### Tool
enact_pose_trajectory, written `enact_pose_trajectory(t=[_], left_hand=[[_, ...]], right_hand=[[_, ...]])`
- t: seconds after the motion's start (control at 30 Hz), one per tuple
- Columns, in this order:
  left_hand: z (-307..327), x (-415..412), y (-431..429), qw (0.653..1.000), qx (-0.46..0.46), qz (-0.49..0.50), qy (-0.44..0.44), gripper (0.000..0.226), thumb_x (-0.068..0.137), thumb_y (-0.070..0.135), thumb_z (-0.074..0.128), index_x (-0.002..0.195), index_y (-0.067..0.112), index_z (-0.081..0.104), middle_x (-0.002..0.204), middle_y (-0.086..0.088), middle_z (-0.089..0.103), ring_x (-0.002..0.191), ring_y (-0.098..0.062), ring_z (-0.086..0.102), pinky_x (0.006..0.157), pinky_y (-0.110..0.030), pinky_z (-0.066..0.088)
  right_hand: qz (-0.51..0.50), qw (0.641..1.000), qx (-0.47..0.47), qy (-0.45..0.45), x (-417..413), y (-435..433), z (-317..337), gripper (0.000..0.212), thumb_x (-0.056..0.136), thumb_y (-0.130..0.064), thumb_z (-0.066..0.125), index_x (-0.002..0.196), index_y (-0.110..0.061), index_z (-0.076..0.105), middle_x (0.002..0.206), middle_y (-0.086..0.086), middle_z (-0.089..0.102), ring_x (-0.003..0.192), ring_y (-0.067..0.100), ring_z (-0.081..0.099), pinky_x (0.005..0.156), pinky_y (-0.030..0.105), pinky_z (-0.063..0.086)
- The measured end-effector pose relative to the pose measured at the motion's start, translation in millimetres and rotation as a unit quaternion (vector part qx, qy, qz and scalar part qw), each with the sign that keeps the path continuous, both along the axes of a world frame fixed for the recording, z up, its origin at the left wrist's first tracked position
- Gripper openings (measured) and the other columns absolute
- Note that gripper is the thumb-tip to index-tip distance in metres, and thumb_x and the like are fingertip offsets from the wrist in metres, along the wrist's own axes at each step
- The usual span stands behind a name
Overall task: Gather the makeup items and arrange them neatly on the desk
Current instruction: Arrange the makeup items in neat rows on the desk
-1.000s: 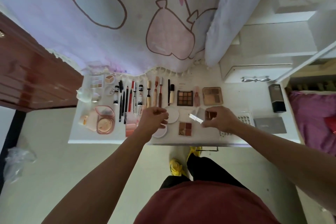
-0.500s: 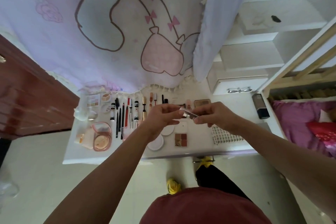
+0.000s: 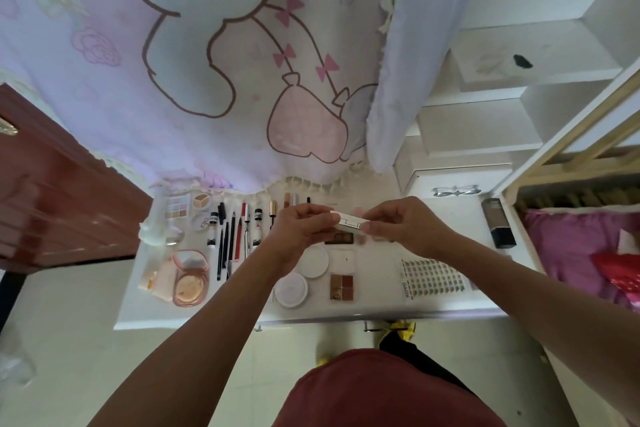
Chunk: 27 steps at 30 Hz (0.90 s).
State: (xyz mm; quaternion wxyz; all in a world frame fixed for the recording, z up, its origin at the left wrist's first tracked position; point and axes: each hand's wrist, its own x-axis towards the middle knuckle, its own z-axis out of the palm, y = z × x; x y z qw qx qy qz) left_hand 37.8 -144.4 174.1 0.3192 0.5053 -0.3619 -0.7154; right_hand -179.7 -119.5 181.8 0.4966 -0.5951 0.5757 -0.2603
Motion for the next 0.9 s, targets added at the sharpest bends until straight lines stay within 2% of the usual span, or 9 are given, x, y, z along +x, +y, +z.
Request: enact_pose_trajectory(t=[0.07,0.13,0.2,0.27,0.4,0.5,0.6,0.73,0.9], left_hand=[[-0.7,-0.1,-2.0,0.999,0.019,0.028,-0.017,0.029,0.081,0.01,0.073,0.103,-0.006,0.064,0.097,-0.021,0.069,0.084,-0.027,0.068,0.074,-0.029,0.058],[-2.0,0.3,-4.6,0.997,0.047,0.044,-0.04,0.033,0.083,0.016,0.073,0.107,-0.005,0.063,0.096,-0.022,0.068,0.082,-0.03,0.068,0.08,-0.037,0.059],[-2.2,-0.1,-7.3,0.995,0.069,0.042,-0.058,0.038,0.082,0.022,0.074,0.109,-0.003,0.063,0.092,-0.022,0.066,0.08,-0.032,0.067,0.088,-0.045,0.057],[-0.3,-2.3,-8.7,0.993,0.09,0.036,-0.06,0.039,0.081,0.025,0.074,0.109,0.0,0.063,0.088,-0.022,0.066,0.08,-0.034,0.067,0.087,-0.046,0.057],[5.4,-7.4,-8.0,0.99,0.135,0.021,-0.036,0.036,0.083,0.033,0.07,0.103,0.004,0.062,0.088,-0.023,0.063,0.078,-0.033,0.066,0.076,-0.039,0.06],[7.0,-9.6,-7.3,0.988,0.153,0.0,-0.034,0.041,0.083,0.039,0.068,0.103,0.004,0.06,0.088,-0.023,0.063,0.077,-0.033,0.067,0.07,-0.036,0.06],[5.6,-10.8,-6.2,0.987,0.158,-0.009,-0.035,0.043,0.083,0.04,0.069,0.104,0.004,0.059,0.086,-0.022,0.063,0.077,-0.033,0.068,0.072,-0.037,0.06],[5.0,-13.0,-4.4,0.989,0.148,0.003,-0.026,0.034,0.084,0.034,0.069,0.1,0.005,0.06,0.087,-0.023,0.061,0.076,-0.033,0.066,0.073,-0.036,0.06],[6.8,-7.0,-2.6,0.985,0.162,0.029,0.049,0.036,0.084,0.028,0.067,0.106,0.001,0.057,0.092,-0.025,0.062,0.077,-0.034,0.067,0.073,-0.036,0.061]], right_hand=[[-0.001,0.996,-0.058,0.063,0.8,-2.9,0.3,0.006,0.089,-0.03,0.069,0.091,-0.03,0.074,0.053,-0.015,0.06,0.051,0.006,0.046,0.055,0.021,0.038],[0.0,0.98,-0.129,0.149,0.2,-6.3,-1.0,0.013,0.091,-0.035,0.065,0.094,-0.028,0.076,0.05,-0.019,0.055,0.05,0.005,0.047,0.055,0.02,0.036],[0.012,0.958,-0.189,0.218,-0.1,-8.6,-0.8,0.018,0.093,-0.037,0.063,0.096,-0.026,0.076,0.056,-0.022,0.055,0.055,0.004,0.051,0.059,0.022,0.037],[0.02,0.949,-0.212,0.234,-0.1,-10.3,0.1,0.021,0.094,-0.038,0.06,0.099,-0.025,0.076,0.066,-0.021,0.06,0.061,0.003,0.055,0.062,0.025,0.041],[0.001,0.976,-0.173,0.134,-2.5,-12.9,-0.8,0.022,0.095,-0.035,0.059,0.101,-0.021,0.075,0.077,-0.011,0.072,0.068,0.008,0.065,0.065,0.03,0.054],[-0.021,0.99,-0.125,0.055,-2.6,-12.6,0.1,0.018,0.095,-0.027,0.061,0.101,-0.015,0.074,0.078,-0.007,0.072,0.068,0.003,0.066,0.059,0.016,0.05],[-0.025,0.993,-0.105,0.051,-3.3,-11.7,1.8,0.017,0.096,-0.023,0.06,0.097,-0.013,0.074,0.073,-0.009,0.07,0.061,-0.002,0.062,0.053,0.011,0.044],[-0.03,0.991,-0.12,0.056,-4.4,-9.7,0.1,0.014,0.095,-0.025,0.061,0.098,-0.018,0.073,0.077,-0.006,0.072,0.069,0.007,0.066,0.056,0.013,0.047],[-0.05,0.995,-0.071,-0.056,-3.0,-8.3,8.5,0.014,0.095,-0.015,0.061,0.1,-0.019,0.073,0.072,-0.01,0.073,0.062,0.002,0.063,0.051,0.015,0.047]])
